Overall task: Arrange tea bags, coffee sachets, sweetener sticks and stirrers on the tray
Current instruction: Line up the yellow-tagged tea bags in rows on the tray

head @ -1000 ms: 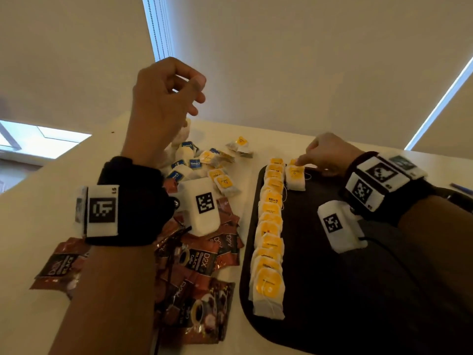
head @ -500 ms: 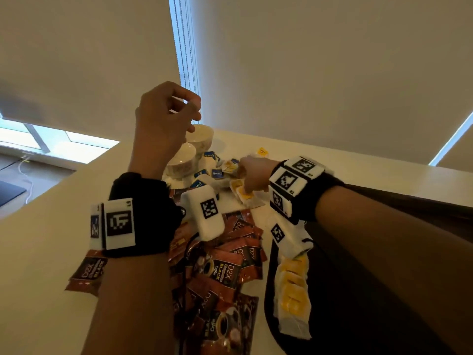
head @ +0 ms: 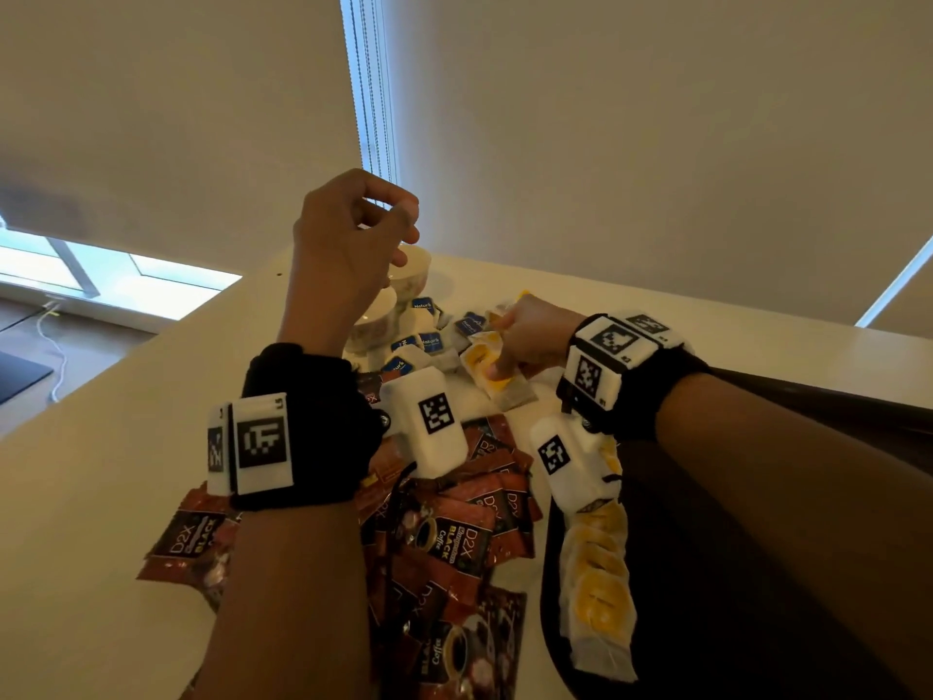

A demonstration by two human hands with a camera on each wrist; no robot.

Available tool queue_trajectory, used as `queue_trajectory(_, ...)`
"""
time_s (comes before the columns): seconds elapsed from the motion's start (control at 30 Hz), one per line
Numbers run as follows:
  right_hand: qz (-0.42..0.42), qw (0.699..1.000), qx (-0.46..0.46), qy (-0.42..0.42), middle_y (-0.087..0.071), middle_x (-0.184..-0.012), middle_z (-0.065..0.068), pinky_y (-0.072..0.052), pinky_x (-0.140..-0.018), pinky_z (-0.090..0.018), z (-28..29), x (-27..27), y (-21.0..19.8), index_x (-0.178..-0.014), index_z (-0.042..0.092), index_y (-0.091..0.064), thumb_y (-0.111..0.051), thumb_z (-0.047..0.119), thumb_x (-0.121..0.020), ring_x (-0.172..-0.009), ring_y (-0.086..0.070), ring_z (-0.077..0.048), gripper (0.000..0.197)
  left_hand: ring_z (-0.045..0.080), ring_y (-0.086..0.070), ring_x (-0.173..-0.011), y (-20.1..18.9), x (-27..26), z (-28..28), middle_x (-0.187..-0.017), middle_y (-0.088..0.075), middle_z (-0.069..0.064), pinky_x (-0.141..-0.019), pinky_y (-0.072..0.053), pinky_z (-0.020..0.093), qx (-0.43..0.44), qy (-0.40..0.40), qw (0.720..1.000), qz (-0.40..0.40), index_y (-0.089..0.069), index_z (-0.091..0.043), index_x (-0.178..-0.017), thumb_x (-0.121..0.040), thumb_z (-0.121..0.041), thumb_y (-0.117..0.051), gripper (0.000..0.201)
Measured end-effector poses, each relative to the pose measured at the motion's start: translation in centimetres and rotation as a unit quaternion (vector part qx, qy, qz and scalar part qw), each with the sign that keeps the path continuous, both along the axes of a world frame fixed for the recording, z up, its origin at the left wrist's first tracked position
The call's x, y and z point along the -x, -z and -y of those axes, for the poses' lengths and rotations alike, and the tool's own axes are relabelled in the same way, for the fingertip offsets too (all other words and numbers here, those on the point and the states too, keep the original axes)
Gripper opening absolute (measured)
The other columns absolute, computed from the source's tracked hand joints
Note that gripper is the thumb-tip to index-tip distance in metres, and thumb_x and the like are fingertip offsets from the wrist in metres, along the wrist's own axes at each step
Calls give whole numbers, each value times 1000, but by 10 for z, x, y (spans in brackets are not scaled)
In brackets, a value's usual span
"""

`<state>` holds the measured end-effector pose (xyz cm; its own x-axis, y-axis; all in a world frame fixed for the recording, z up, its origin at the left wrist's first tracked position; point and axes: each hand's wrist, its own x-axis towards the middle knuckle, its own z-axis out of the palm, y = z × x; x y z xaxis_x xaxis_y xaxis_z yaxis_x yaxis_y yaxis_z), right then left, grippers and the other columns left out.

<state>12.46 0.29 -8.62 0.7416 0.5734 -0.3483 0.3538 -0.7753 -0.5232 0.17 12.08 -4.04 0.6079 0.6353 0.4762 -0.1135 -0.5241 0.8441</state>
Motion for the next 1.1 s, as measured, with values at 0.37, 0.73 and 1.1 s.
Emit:
queue_trajectory(0.37, -197, 927, -317, 25, -70, -85, -5, -59, -68, -26, 51, 5, -60, -95, 5, -63, -64, -1, -81, -76, -69, -13, 15, 15, -65, -95, 1, -7, 29, -108, -66, 2, -79, -58, 34, 6, 215, 938, -272, -53, -19, -123, -72, -50, -65, 60)
queue_trajectory(0.73, -60, 975, -210, 34, -62, -95, -11, -54, -64, -28, 24, 10, -41, -109, 3, -62, -57, 38, -91, -76, -57, -16, 39, 16, -70, -67, 9, -6, 19, -88, -69, 13, -57, -58, 24, 121, 135, 977, -113, -65, 2, -102, -89, -7, -61, 17)
queue_trajectory(1.1, 197, 960, 124, -157, -54, -123, -12, -44, -81, -32, -17, 1, 9, -129, 8, -42, -69, 36, -80, -109, -53, -28, 63, 7, -66, -56, 17, -4, 1, -89, -64, 12, -52, -56, 19, 183, 62, 977, -92, -61, 3, -101, -93, -10, -57, 16)
